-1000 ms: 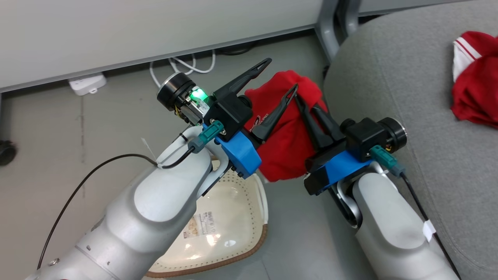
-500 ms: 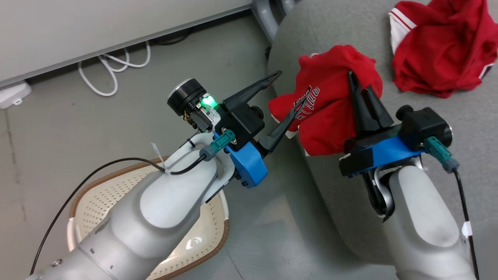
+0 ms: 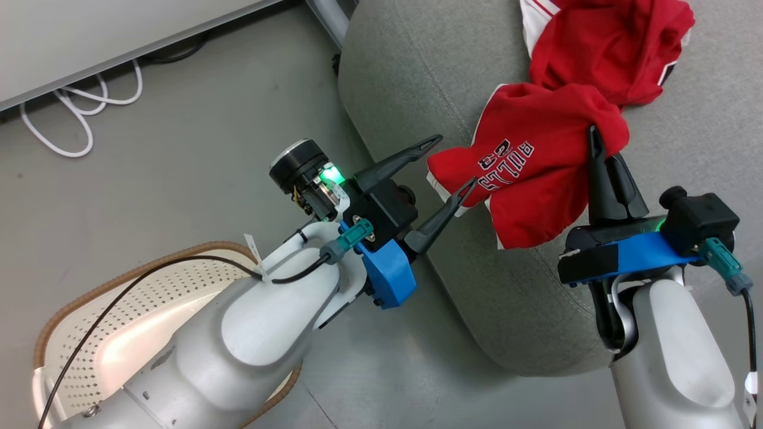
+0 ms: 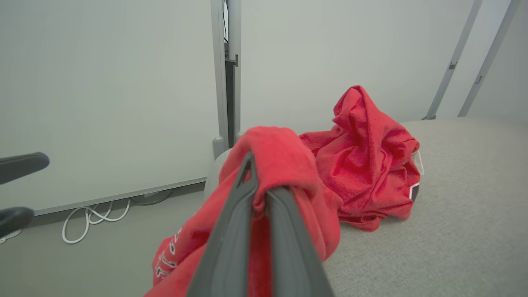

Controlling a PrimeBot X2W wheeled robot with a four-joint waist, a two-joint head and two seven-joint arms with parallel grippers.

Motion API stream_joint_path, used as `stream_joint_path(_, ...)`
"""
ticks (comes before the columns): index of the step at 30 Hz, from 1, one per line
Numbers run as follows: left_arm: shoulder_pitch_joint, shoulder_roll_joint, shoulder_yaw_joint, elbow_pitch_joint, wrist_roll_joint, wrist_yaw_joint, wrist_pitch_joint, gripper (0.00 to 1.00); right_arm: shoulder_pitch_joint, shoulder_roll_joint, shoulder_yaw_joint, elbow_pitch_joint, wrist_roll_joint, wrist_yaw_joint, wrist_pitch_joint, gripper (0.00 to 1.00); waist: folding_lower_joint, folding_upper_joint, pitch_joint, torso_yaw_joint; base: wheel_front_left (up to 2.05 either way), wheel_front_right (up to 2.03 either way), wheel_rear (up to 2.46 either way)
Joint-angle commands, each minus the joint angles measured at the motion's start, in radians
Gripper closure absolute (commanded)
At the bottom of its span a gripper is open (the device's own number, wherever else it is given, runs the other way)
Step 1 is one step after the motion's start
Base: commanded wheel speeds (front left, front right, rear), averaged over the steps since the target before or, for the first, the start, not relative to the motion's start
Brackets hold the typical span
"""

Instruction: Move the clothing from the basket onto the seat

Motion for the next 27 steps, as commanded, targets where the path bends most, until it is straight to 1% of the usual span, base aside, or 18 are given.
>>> stream_joint_path(1, 0.014, 0.006, -0.007, -0.005, -0.004, -0.001, 0.004, 0.0, 0.014, 0.002, -0.009, -0.01, 0.004, -0.001, 0.0, 1.0, 0.0, 0.0, 0.01, -0.018, 0.0, 0.0, 0.0)
stream_joint_path(8, 0.017, 0.013, -0.02, -0.015, -0.006, 0.002, 0.011, 0.0, 0.035, 0.002, -0.02, -0.027, 0.013, -0.001, 0.0, 1.0, 0.0, 0.0, 0.025, -0.039, 0.0, 0.0, 0.0)
stream_joint_path(16, 0.009, 0.016, -0.024, -0.023, -0.01, 0.006, 0.009, 0.0, 0.027, 0.001, -0.014, -0.034, 0.011, -0.001, 0.0, 1.0, 0.0, 0.0, 0.032, -0.037, 0.0, 0.0, 0.0)
stream_joint_path(23, 0.005, 0.029, -0.014, -0.036, -0.015, 0.02, 0.002, 0.0, -0.042, 0.002, 0.0, -0.066, -0.041, -0.001, 0.0, 1.0, 0.0, 0.0, 0.048, -0.024, 0.0, 0.0, 0.0)
stream_joint_path(27, -0.004, 0.049, -0.003, -0.053, -0.017, 0.036, 0.004, 0.0, -0.136, 0.001, -0.023, -0.105, -0.081, -0.001, 0.0, 1.0, 0.0, 0.0, 0.084, -0.013, 0.0, 0.0, 0.0)
